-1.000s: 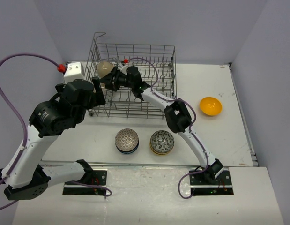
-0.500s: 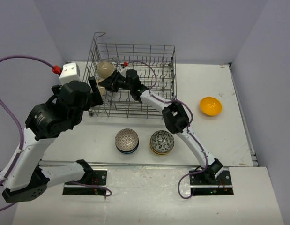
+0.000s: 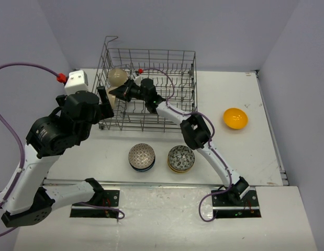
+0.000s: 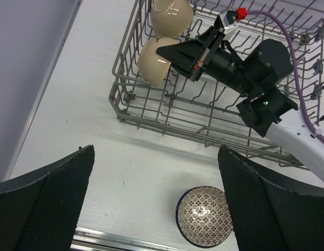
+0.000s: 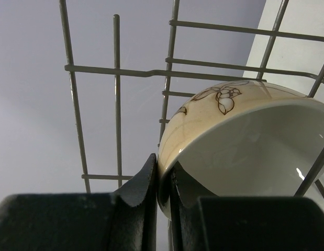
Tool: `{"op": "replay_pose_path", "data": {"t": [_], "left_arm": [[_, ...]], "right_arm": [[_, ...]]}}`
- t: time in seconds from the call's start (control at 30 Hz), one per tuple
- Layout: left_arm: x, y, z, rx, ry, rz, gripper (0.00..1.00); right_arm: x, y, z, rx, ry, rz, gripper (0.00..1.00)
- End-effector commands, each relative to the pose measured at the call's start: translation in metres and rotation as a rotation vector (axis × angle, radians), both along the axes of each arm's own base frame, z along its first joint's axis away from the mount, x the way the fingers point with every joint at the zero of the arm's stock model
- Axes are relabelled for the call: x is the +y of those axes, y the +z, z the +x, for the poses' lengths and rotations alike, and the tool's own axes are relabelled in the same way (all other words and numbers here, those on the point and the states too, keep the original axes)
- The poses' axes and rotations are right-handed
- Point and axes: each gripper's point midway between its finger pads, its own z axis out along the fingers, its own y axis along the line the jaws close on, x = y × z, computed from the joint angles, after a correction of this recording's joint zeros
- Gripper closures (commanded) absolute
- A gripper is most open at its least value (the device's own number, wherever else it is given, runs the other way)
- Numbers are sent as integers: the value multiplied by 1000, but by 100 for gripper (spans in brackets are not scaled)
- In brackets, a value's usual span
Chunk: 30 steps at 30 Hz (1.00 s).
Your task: Unload the bowls from the dish rack
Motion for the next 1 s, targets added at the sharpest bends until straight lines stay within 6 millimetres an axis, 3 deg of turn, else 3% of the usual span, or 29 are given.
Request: {"op": "replay_pose_path", "data": {"t": [0.0,0.13,0.2,0.27,0.4,0.5,0.77,0.97], "left_arm": [[5,7,2,-32,21,1,0],[6,8,0,-32,22,-3,0],[7,10,-1,-37,26,-13,0],[8,13,-2,-42,29,-21,0],[10,20,-4,-56,34,-33,0],[12,23,-5,-62,35,-36,0],[9,27,-6,-72,19,-58,0],[12,32,-8,-84,24,-67,0]], "right_arm": [[7,33,-9,-36,-2,79,100],[5,53,-11,-50,6,117,100],[0,79,-15,-84,9,144,100],[-7,90,-17,-102,2,158,100],[-28,138,-23,-179,-4,187,100],[-39,161,-25,-219,-5,203,100],[-62,205,-26,-281,-8,253,100],[-92,265,-39,-369,-9,261,100]]}}
